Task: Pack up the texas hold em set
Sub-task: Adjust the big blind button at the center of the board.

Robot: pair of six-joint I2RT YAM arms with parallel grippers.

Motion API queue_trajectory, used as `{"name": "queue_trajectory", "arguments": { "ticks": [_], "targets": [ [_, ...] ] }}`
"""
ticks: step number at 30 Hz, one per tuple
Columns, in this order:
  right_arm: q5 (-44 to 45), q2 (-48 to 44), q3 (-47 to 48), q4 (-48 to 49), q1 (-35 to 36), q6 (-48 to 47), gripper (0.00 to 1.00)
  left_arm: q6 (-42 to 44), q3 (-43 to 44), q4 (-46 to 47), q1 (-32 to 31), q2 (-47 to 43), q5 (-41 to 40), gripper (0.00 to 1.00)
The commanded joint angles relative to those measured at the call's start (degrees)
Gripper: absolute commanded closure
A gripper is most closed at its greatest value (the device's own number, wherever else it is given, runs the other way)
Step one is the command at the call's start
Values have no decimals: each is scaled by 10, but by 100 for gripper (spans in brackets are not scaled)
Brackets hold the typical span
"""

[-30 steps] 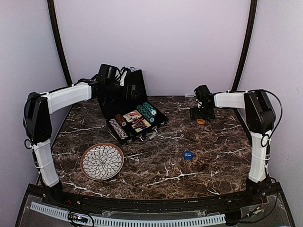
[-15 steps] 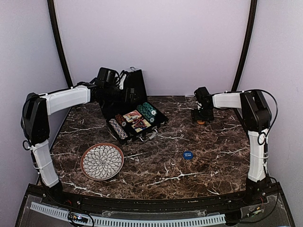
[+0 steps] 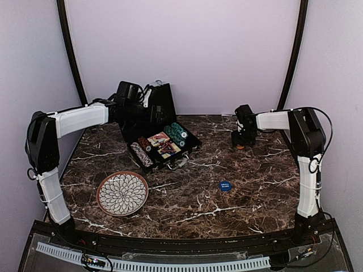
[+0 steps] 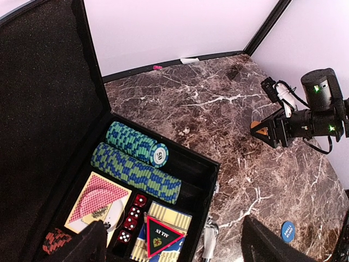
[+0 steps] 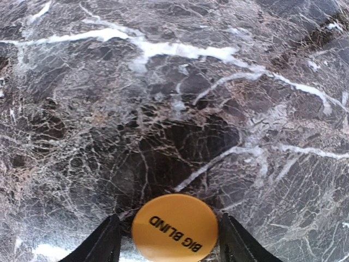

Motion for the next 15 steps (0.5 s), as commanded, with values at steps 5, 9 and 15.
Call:
{"name": "queue_trajectory", "arguments": {
  "ticks": [5,9,15],
  "targets": [
    [-27,-17,-67,10,1,11,43,-3,-10,6,-2,-38,8,13],
    [-26,-26,-96,21,12,11,50,-2,-15,6,-3,-42,5,13],
    [-20,-30,-106,29,22,10,53,-2,-21,6,-3,-45,3,13]
  ]
}}
